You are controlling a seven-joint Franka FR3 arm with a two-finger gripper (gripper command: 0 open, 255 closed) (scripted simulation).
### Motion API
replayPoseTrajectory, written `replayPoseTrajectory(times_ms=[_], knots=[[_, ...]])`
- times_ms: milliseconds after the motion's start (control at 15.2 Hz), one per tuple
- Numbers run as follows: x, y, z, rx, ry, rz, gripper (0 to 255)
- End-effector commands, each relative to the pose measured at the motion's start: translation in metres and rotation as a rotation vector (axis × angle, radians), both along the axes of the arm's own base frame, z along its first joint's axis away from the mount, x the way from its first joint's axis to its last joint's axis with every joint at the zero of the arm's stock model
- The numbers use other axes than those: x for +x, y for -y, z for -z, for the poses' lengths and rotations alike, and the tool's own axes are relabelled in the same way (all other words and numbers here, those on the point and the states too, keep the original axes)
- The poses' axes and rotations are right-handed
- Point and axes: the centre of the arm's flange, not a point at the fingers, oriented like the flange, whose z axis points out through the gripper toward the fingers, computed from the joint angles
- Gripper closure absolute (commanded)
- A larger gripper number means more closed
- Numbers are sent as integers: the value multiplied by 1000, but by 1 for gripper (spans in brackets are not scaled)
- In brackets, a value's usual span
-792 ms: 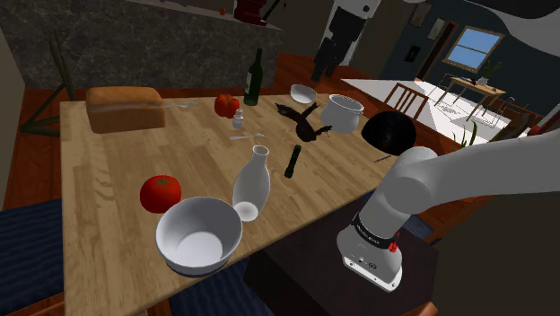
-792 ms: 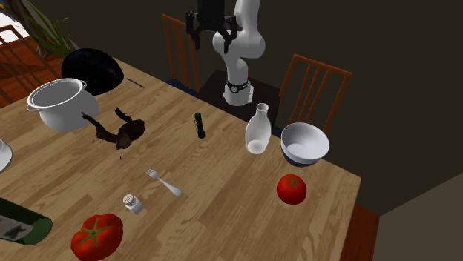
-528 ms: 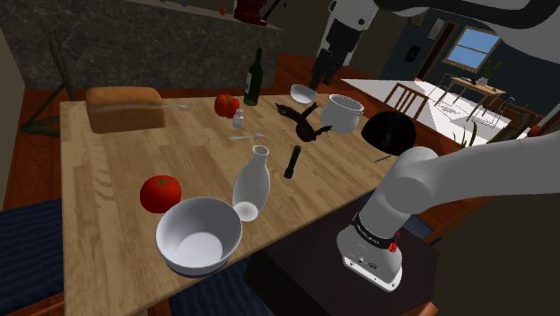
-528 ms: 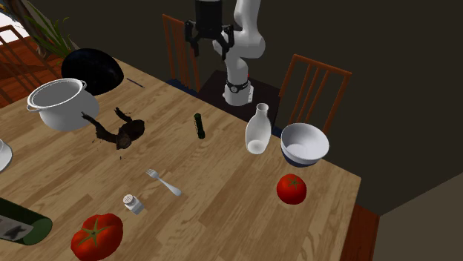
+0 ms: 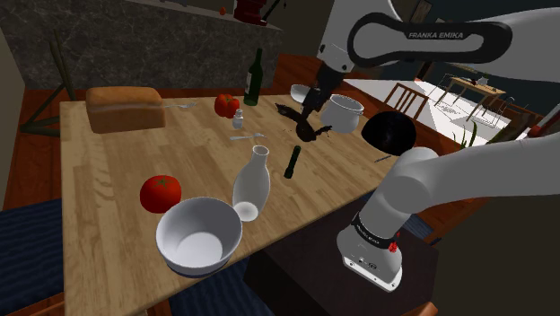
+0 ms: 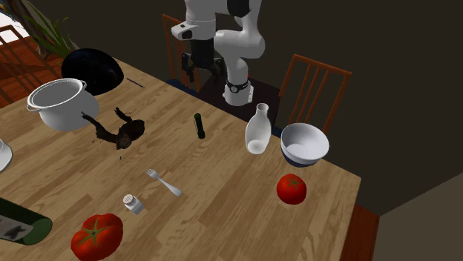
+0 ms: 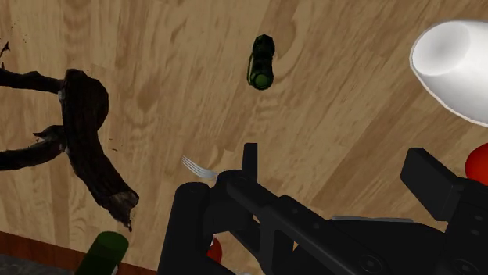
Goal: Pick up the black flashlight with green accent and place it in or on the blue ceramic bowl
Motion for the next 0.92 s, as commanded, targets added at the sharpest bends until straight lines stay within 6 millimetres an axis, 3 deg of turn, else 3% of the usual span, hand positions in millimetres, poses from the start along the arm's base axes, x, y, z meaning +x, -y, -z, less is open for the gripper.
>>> replayPoseTrajectory(times_ms=[0,528,858], knots=[[1,7,25,-1,7,3,0],[10,37,126,-1,25,18,0],[14,40,155,-1,26,19,0]])
